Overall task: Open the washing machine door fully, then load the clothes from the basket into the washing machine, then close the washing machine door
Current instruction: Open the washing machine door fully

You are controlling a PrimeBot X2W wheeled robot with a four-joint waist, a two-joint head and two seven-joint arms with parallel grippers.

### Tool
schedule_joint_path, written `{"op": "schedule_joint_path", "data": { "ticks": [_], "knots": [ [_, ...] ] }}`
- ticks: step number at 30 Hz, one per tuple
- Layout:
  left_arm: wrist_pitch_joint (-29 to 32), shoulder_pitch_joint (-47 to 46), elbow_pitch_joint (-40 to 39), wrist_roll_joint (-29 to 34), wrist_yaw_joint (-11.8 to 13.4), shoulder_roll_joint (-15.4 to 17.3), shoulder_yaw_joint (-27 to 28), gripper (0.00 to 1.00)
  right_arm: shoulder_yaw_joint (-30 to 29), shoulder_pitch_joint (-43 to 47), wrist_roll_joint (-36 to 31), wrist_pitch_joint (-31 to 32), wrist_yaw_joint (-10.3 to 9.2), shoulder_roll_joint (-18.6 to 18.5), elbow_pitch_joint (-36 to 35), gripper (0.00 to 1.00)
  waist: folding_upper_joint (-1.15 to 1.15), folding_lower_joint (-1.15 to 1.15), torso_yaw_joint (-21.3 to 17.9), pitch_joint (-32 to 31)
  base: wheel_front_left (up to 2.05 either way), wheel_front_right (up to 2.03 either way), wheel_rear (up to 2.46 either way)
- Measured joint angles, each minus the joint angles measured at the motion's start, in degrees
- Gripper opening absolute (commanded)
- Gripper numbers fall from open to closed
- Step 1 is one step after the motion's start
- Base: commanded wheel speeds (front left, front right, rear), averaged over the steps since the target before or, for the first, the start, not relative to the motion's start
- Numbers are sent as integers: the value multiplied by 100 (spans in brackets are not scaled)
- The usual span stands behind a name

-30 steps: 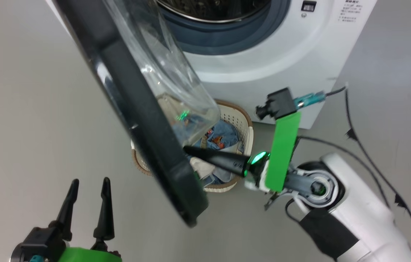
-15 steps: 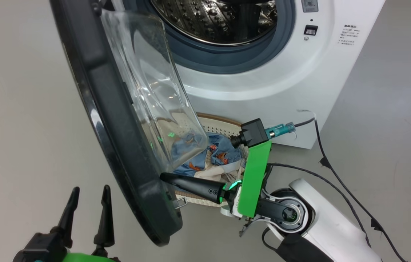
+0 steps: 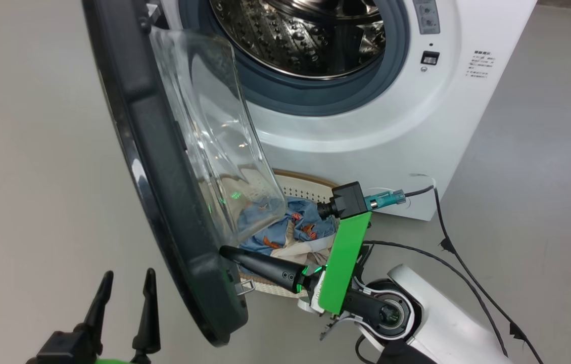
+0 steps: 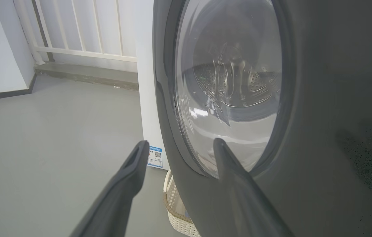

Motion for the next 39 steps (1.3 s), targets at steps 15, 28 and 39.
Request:
{"op": "schedule_joint_path", "data": {
  "ticks": [15, 28, 39],
  "knots": [
    [0, 167, 47, 154, -49, 12, 352, 100, 248, 120, -882, -1734, 0, -839, -677, 100, 0, 0, -267, -300, 0, 0, 0],
    [0, 258, 60, 256, -118, 15, 561, 100, 978, 101, -2504, -3875, 0, -1995, 190, 100, 0, 0, -564, -470, 0, 0, 0],
    [0, 348, 63, 308, -201, 15, 725, 100, -1391, 1455, -4439, -3882, 1, -1815, 227, 100, 0, 0, -779, -566, 0, 0, 0]
  ]
}}
